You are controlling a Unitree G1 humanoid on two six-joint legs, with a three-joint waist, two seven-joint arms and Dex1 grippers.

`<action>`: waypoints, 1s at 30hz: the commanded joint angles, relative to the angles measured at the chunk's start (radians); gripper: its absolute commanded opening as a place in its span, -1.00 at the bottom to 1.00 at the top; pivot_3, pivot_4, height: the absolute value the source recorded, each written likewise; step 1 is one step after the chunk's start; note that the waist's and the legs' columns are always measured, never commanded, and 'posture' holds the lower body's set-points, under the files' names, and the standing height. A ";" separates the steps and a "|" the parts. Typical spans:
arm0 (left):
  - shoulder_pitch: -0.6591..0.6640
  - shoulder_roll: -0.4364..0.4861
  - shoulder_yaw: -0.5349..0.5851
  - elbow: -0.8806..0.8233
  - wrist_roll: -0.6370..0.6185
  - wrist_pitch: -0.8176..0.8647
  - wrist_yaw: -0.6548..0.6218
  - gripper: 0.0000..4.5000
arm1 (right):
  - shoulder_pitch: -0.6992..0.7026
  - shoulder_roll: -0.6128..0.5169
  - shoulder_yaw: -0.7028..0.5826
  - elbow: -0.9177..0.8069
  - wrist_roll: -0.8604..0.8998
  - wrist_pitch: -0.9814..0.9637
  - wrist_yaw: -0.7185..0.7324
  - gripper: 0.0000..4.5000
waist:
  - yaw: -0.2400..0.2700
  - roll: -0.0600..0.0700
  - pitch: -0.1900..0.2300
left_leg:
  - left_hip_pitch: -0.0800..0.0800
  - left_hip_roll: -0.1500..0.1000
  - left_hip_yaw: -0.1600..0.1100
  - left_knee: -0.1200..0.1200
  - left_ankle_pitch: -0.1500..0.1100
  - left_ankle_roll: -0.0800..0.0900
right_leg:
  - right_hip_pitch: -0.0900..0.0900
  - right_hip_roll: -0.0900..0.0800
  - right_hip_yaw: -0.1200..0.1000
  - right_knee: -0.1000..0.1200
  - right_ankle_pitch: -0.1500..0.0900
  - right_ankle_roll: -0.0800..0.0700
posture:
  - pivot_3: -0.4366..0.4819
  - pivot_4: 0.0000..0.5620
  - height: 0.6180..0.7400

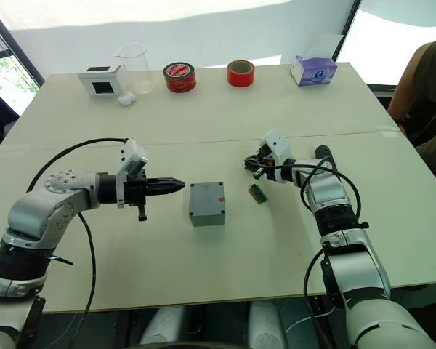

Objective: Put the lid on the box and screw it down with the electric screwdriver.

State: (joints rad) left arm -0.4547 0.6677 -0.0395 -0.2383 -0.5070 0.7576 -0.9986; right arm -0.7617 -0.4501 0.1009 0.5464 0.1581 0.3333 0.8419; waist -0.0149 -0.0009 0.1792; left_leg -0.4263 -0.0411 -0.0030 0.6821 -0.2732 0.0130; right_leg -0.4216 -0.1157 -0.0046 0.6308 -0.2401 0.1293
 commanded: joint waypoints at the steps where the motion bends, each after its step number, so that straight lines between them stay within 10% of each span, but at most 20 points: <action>1: 0.000 0.014 0.002 -0.009 0.002 -0.019 -0.001 -1.00 | -0.016 -0.013 -0.035 -0.072 0.015 0.011 0.003 -0.95 | 0.000 0.000 0.000 | 0.000 0.000 0.000 0.000 0.000 0.000 | 0.000 0.000 0.000 0.000 0.000 0.000 | -0.05 -0.47 1.00; 10: -0.006 0.009 0.001 -0.003 -0.004 -0.020 -0.005 -1.00 | 0.017 -0.037 -0.074 -0.221 0.038 0.078 -0.008 -0.95 | 0.001 0.000 0.000 | 0.000 0.000 0.000 0.000 0.000 0.000 | 0.000 0.000 0.000 0.000 0.000 0.000 | -0.05 -0.47 1.00; 21: 0.043 0.138 0.031 -0.105 -0.094 0.041 -0.092 -1.00 | 0.282 -0.085 -0.059 -0.871 0.212 0.340 0.002 -0.95 | 0.001 0.000 0.000 | 0.000 0.001 0.000 0.000 -0.003 0.005 | -0.001 0.000 0.000 0.000 0.000 0.000 | -0.05 -0.47 1.00; 30: 0.027 0.124 0.006 -0.076 -0.078 0.023 -0.079 -1.00 | 0.306 -0.049 0.012 -0.884 0.195 0.338 -0.057 -0.95 | 0.004 0.000 0.000 | 0.000 0.000 0.000 0.000 -0.003 0.005 | -0.001 0.000 0.000 0.000 0.000 0.000 | -0.05 -0.47 1.00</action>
State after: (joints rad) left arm -0.4070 0.7941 -0.0286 -0.3050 -0.5838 0.7965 -1.0808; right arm -0.4495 -0.5009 0.1133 -0.3223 0.3543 0.6899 0.7924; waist -0.0111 -0.0009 0.1791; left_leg -0.4264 -0.0410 -0.0034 0.6820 -0.2761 0.0182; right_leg -0.4223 -0.1157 -0.0044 0.6311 -0.2402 0.1292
